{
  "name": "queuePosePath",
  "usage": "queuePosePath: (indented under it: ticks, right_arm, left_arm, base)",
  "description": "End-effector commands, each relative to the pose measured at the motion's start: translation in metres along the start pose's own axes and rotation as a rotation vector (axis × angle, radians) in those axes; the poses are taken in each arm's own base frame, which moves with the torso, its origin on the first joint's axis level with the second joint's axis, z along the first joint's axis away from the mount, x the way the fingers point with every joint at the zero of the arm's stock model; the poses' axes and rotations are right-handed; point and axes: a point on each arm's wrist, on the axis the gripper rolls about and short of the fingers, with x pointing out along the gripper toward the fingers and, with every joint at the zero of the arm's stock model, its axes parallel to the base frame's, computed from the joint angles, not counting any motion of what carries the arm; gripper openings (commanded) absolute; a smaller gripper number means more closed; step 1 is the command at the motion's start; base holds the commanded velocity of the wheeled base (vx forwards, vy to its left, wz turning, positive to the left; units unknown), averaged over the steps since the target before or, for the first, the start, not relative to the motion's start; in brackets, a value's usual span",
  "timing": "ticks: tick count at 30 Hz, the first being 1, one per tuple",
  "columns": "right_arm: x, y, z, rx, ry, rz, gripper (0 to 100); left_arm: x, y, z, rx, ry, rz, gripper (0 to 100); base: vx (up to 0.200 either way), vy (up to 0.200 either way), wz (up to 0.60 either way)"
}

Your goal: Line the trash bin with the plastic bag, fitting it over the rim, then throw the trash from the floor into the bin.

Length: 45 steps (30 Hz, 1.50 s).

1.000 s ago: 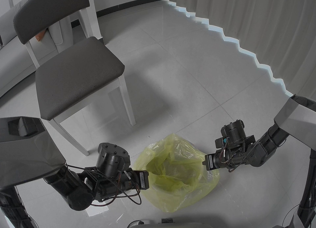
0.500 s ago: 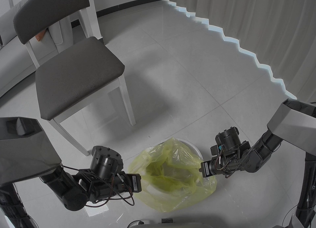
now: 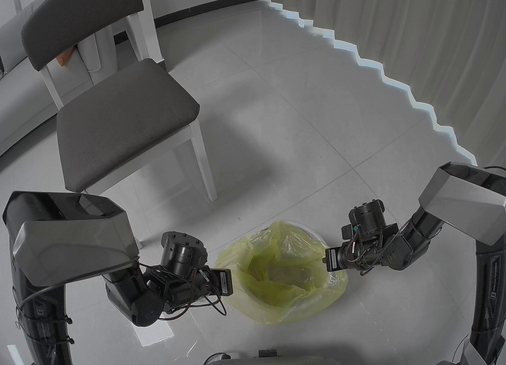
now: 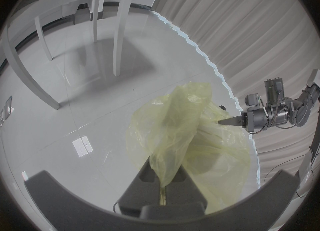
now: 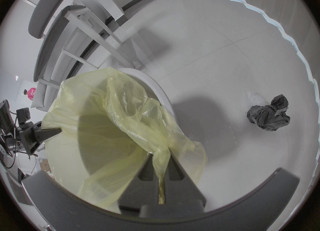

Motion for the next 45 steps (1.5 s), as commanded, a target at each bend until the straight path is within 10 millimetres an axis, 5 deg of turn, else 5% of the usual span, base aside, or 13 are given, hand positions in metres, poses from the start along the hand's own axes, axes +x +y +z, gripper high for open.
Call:
queuePosePath:
  ticks: [1,12,18,19,29,30,37,45]
  right_arm:
    - [0.002,-0.005,0.001,0.007,-0.005,-0.009,0]
    - [-0.019,-0.001,0.015,0.003,-0.066,0.001,0]
    - [-0.019,-0.004,0.002,-0.027,-0.021,-0.009,0]
    - [-0.018,-0.004,0.000,-0.030,-0.017,-0.011,100]
    - [-0.046,0.008,0.023,-0.055,-0.123,0.018,100]
    - [-0.049,0.011,0.025,-0.062,-0.132,0.023,100]
    - [-0.043,0.035,0.030,-0.129,-0.149,0.070,100]
    - [-0.019,0.042,0.025,-0.255,-0.128,0.075,100]
  left_arm:
    - [0.004,0.006,-0.006,-0.005,0.023,0.022,0]
    - [-0.005,0.009,-0.001,-0.018,-0.029,0.013,0]
    - [0.000,0.009,-0.007,-0.016,-0.011,0.018,0]
    - [0.000,0.009,-0.008,-0.016,-0.011,0.017,0]
    - [-0.002,0.007,-0.002,-0.016,-0.044,0.005,0]
    - [-0.002,0.008,-0.002,-0.015,-0.051,0.003,100]
    - [-0.014,0.010,-0.003,-0.020,-0.065,0.007,100]
    - [-0.032,0.016,0.006,-0.009,-0.130,0.025,100]
  base:
    - [0.000,0.000,0.00]
    - [0.000,0.000,0.00]
    - [0.000,0.000,0.00]
    - [0.000,0.000,0.00]
    - [0.000,0.000,0.00]
    - [0.000,0.000,0.00]
    - [0.000,0.000,0.00]
    - [0.000,0.000,0.00]
